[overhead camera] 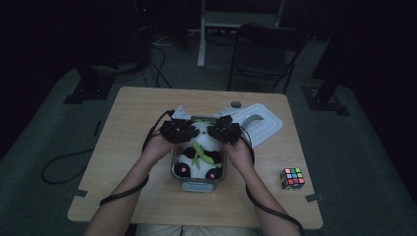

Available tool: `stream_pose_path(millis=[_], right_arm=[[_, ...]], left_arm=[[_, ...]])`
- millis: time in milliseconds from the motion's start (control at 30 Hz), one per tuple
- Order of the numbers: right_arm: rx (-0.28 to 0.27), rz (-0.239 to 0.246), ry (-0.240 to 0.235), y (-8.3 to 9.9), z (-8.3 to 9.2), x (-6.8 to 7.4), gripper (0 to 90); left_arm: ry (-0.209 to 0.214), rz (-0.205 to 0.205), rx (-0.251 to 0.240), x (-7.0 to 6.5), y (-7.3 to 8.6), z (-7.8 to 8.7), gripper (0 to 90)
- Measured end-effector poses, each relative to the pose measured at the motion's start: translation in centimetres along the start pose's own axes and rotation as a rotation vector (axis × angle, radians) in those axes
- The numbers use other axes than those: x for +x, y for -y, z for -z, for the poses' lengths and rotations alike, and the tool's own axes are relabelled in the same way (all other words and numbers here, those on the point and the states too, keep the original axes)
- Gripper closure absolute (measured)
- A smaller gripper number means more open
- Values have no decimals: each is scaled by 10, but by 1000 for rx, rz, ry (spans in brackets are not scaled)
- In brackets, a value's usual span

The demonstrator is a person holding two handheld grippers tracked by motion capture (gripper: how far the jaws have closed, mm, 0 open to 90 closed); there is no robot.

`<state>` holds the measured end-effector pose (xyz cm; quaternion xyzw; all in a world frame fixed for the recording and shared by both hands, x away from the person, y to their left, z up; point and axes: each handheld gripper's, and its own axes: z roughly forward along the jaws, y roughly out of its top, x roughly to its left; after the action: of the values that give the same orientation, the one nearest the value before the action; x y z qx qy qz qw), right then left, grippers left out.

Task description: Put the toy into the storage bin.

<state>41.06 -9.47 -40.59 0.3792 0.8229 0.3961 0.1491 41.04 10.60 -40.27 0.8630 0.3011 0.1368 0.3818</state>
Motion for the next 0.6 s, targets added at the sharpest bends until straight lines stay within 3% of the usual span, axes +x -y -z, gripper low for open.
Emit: stream_pose_path(millis=[133, 267, 433, 500, 600], right_arm=[[31, 24, 22, -4, -4, 1, 900], [19, 5, 14, -4, -4, 0, 885], [-1, -22, -19, -1, 2, -2, 870], [-12, -18, -23, 0, 8, -2, 862], [-36, -18, -41, 3, 19, 0, 833]], left_arm=[[-7, -7, 43, 1, -1, -7, 728], [4, 3, 32, 3, 1, -7, 729], [27, 22, -21, 5, 4, 2, 724], [35, 34, -47, 5, 7, 9, 637], [47, 26, -69, 3, 12, 21, 606]])
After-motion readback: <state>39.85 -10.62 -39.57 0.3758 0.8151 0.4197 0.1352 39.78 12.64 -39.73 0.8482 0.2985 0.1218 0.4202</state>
